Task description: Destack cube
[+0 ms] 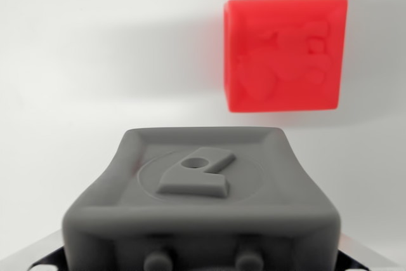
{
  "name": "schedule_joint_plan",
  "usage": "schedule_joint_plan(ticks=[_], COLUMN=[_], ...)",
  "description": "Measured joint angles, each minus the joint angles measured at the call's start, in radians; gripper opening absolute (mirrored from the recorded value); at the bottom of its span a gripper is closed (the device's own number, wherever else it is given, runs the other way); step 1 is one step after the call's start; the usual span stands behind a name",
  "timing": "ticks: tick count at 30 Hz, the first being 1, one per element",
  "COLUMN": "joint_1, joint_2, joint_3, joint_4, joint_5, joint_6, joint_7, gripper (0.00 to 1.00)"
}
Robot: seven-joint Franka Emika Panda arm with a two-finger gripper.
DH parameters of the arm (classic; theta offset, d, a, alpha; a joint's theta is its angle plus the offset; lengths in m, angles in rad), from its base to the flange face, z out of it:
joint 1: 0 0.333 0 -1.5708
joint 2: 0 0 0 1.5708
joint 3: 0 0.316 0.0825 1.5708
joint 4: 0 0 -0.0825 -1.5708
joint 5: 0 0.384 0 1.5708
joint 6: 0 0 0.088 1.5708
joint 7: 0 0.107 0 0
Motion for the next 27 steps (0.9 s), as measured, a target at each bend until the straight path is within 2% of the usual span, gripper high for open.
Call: schedule_joint_plan(ticks=[27], joint_1=[0.072], joint_2=[-0.051], joint_3=[0.001], joint_4=[-0.124], joint_5=[0.000], joint_6=[0.073], joint_7=[0.111], gripper=[0.00])
